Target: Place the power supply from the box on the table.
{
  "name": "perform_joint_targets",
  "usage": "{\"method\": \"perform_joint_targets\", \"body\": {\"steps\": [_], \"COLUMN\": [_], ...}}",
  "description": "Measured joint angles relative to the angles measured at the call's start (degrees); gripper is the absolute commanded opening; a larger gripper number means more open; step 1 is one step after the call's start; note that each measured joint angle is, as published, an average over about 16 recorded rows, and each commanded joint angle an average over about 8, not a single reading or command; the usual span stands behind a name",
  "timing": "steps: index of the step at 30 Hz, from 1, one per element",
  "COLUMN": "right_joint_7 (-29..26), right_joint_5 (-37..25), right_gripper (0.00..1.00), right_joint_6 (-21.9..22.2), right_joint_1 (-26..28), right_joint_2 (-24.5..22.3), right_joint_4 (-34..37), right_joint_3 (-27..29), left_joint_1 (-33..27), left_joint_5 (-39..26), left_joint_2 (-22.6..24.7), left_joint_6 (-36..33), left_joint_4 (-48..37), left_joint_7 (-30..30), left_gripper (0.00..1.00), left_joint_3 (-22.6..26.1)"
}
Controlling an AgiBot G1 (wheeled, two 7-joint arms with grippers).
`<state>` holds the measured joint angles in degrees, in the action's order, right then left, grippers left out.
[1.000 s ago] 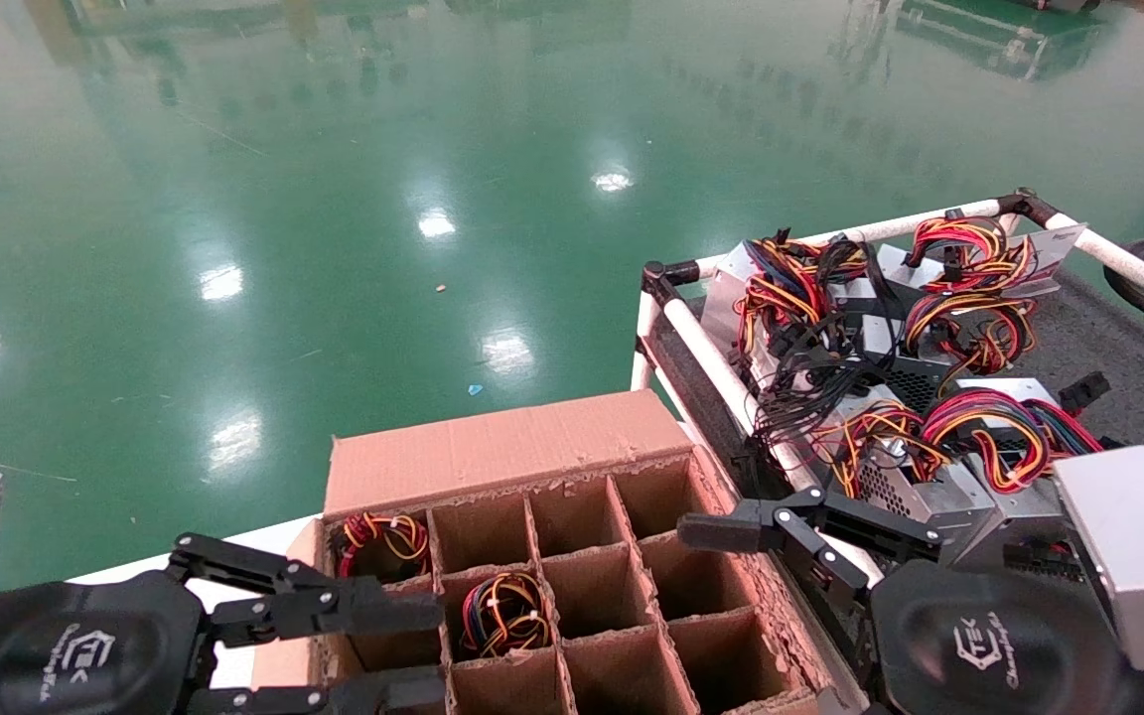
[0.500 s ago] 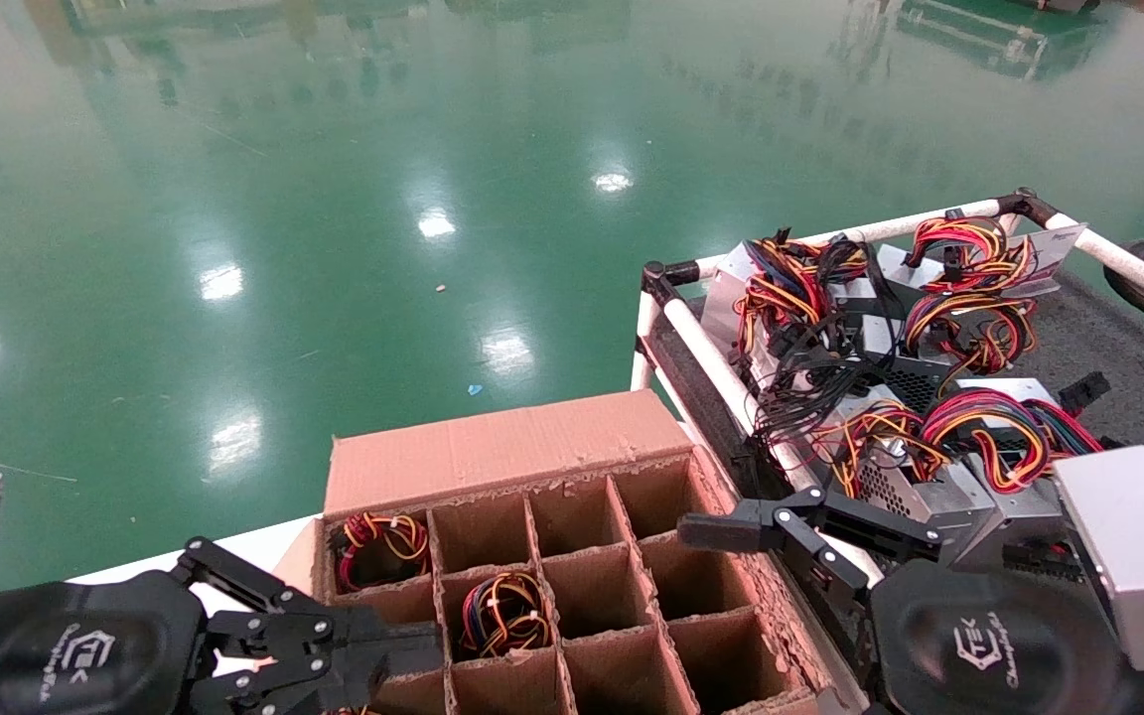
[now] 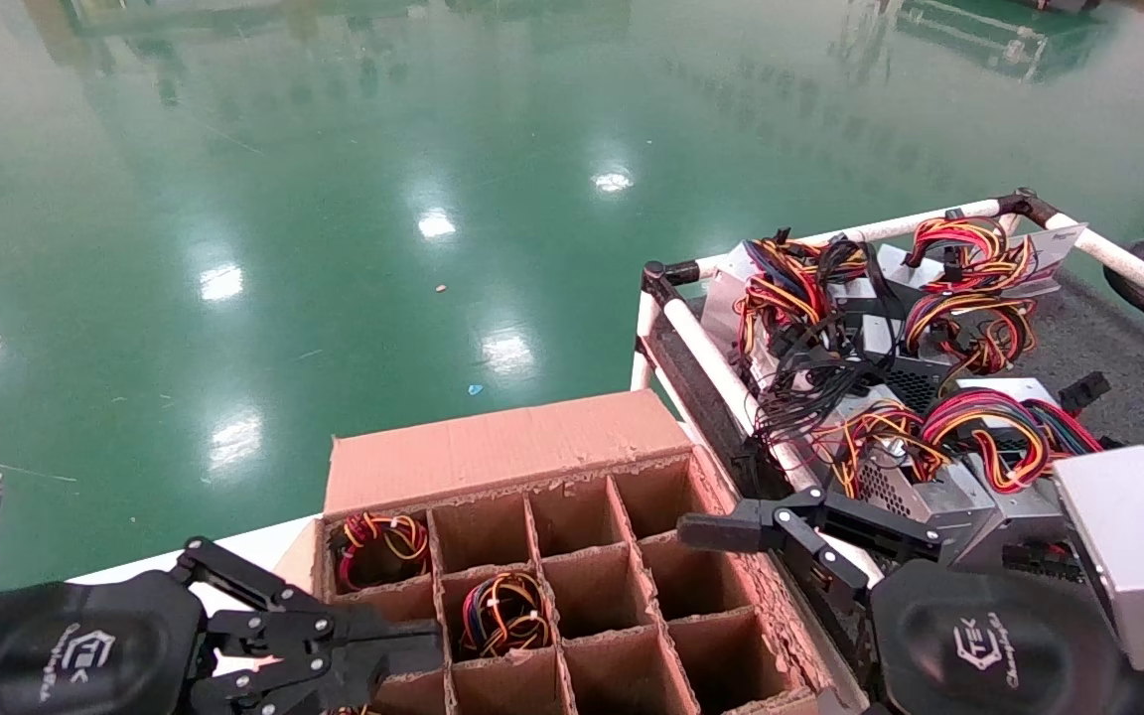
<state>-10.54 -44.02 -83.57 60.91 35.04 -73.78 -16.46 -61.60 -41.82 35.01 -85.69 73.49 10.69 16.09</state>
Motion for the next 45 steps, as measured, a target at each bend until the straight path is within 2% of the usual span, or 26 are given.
{"method": "perform_joint_targets", "body": {"steps": [8, 14, 24, 34, 39, 45], "right_joint_7": [0.4, 0.1, -3.0, -10.1, -13.9, -16.9], "right_joint_5": [-5.7, -11.7, -24.1, -35.4, -40.0, -44.2], "right_gripper": [1.00, 1.00, 1.00, 1.00, 1.00, 1.00], "right_joint_6": [5.6, 11.0, 21.2, 32.3, 36.1, 38.4], "right_joint_1": [-1.6, -2.2, -1.0, 2.1, 4.4, 7.3], "right_joint_2": [1.2, 4.8, 16.0, 27.5, 31.9, 36.4], "right_joint_4": [-1.3, -2.5, -2.9, -0.7, 2.0, 6.6], "right_joint_3": [-1.6, -4.4, -11.4, -16.9, -19.0, -21.1], "left_joint_1": [0.0, 0.0, 0.0, -0.1, -0.1, -0.1], "left_joint_5": [0.0, 0.0, 0.1, 0.1, 0.1, 0.1], "left_joint_2": [0.0, 0.0, 0.0, 0.0, -0.1, -0.1], "left_joint_6": [0.0, 0.0, 0.0, 0.0, 0.0, 0.1], "left_joint_4": [0.0, 0.0, 0.0, 0.0, 0.0, 0.0], "left_joint_7": [0.0, 0.0, -0.1, -0.1, -0.1, -0.1], "left_gripper": [1.00, 1.00, 1.00, 1.00, 1.00, 1.00], "left_joint_3": [0.0, 0.1, 0.1, 0.2, 0.2, 0.2]}}
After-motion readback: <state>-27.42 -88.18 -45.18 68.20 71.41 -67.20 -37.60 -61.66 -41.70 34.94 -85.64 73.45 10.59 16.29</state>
